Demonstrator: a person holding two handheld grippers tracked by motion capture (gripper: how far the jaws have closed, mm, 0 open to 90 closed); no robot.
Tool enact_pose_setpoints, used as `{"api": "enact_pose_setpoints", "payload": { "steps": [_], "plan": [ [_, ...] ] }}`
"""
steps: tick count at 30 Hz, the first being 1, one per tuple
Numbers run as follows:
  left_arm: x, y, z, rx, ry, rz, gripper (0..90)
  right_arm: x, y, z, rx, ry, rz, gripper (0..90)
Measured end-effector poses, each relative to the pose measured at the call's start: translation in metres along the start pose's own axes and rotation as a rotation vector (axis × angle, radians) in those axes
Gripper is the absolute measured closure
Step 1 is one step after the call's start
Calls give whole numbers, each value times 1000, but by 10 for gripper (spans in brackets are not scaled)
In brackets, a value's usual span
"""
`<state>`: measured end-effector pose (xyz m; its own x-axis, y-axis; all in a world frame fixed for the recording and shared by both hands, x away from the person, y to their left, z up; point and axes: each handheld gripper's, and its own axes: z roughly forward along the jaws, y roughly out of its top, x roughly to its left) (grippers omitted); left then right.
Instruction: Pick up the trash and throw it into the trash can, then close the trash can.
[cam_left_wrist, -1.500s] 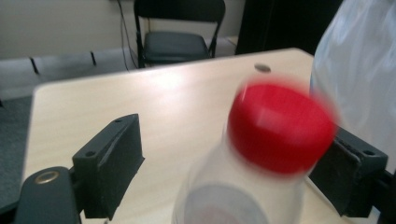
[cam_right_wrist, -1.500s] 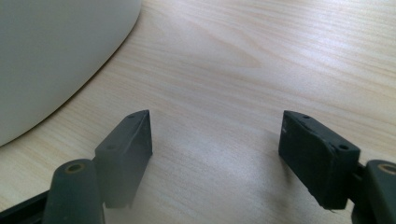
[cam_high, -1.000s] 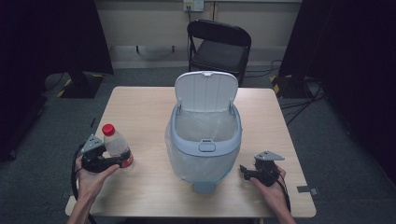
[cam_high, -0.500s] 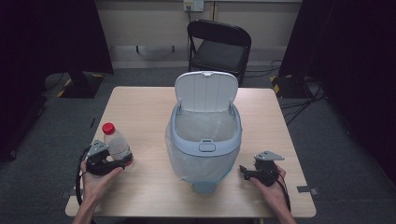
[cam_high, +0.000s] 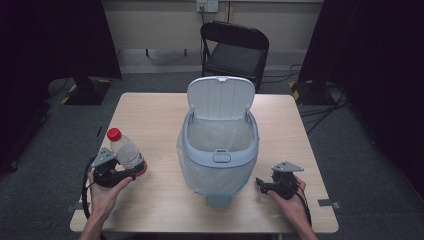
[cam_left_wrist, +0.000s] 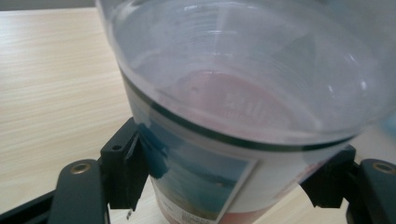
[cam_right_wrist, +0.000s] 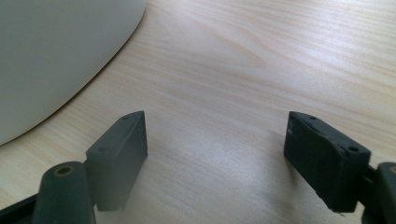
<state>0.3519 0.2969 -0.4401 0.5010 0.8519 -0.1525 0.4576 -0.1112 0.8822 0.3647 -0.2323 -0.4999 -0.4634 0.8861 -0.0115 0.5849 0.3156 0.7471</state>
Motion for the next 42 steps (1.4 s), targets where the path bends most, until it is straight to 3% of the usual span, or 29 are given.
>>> {"api": "enact_pose_setpoints", "payload": {
  "steps": [6, 13, 20, 32, 42],
  "plan": [
    [-17, 12, -3, -22, -13, 74, 282, 0, 0, 0, 0, 0, 0, 204],
    [-29, 27, -7, -51, -51, 93, 284, 0, 0, 0, 0, -1, -1, 204],
    [-45, 49, -21, -102, -74, 106, 285, 0, 0, 0, 3, 1, 3, 204],
    [-49, 78, -42, -185, -98, 88, 286, 0, 1, 1, 1, -2, 0, 201],
    [-68, 107, -56, -276, -125, 126, 286, 0, 1, 1, 1, -1, -1, 202]
  ]
}}
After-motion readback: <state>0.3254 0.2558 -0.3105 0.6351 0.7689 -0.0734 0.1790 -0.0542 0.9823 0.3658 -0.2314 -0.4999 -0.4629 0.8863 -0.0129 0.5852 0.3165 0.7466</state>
